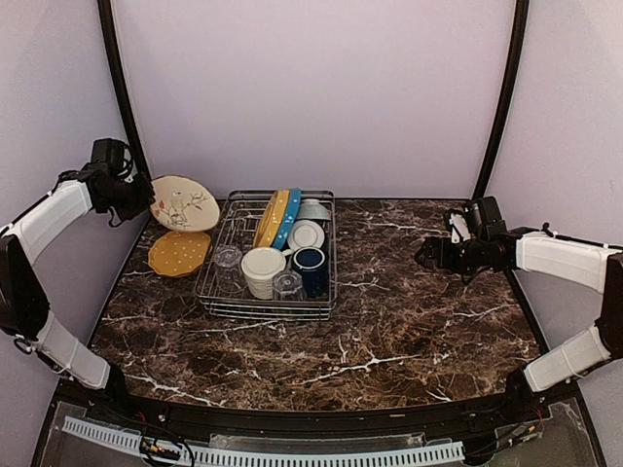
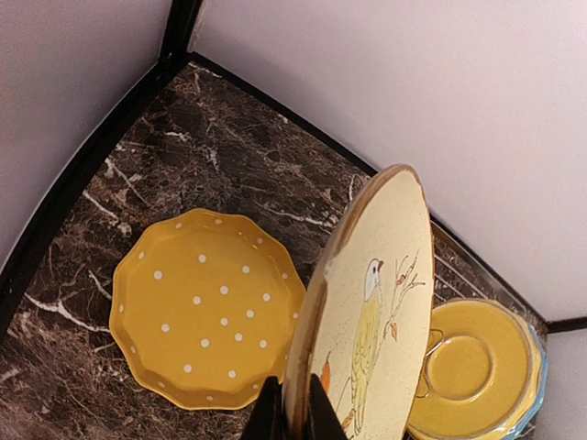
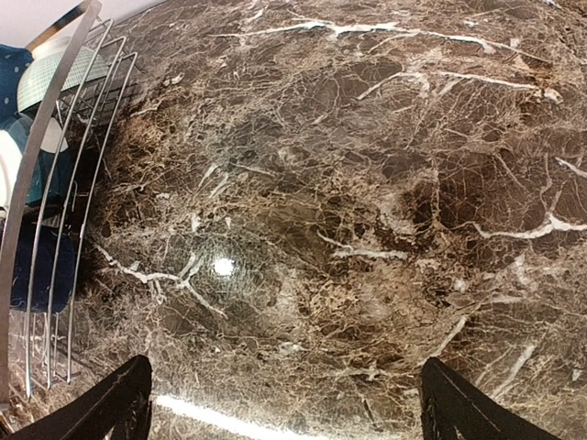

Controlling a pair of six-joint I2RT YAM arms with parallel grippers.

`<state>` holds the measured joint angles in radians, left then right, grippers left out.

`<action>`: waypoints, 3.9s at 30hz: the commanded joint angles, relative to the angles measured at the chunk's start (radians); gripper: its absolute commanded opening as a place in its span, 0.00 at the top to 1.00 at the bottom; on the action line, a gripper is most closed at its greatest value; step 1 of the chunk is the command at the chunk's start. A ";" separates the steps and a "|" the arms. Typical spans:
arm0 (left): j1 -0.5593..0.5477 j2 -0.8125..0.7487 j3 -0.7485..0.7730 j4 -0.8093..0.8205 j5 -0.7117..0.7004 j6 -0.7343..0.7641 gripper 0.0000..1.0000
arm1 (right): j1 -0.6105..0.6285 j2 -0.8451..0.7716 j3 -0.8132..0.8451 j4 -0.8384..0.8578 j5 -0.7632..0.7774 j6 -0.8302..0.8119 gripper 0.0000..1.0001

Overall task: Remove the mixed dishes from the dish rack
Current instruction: Place the plate on the plate, then grab the plate from the dish rack.

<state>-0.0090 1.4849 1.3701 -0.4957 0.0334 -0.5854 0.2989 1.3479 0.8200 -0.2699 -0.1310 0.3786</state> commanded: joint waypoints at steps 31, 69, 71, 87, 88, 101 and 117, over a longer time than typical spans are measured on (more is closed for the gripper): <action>0.219 0.097 -0.508 0.817 0.188 -0.199 0.99 | 0.015 0.011 0.015 0.000 -0.011 0.032 0.01; 0.203 -0.068 -0.539 0.393 0.056 -0.089 0.16 | 0.022 0.019 0.007 0.025 -0.013 0.020 0.01; 0.178 -0.108 -0.512 0.352 0.023 -0.056 0.15 | 0.022 0.025 0.006 0.030 -0.017 0.022 0.01; -0.367 -0.053 -0.112 0.102 -0.197 0.328 0.13 | 0.028 0.015 0.017 0.028 -0.038 0.029 0.01; -0.387 -0.019 -0.077 0.095 -0.194 0.339 0.13 | 0.030 0.016 0.019 0.025 -0.038 0.031 0.01; -0.709 0.307 0.291 -0.053 -0.429 0.479 0.16 | 0.036 0.010 0.019 0.012 -0.023 0.028 0.01; -0.748 0.434 0.379 -0.155 -0.519 0.446 0.43 | 0.036 0.011 -0.005 0.022 -0.011 0.026 0.01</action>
<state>-0.7513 1.9560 1.7798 -0.6060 -0.4610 -0.1310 0.3275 1.3647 0.8276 -0.2649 -0.1555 0.4019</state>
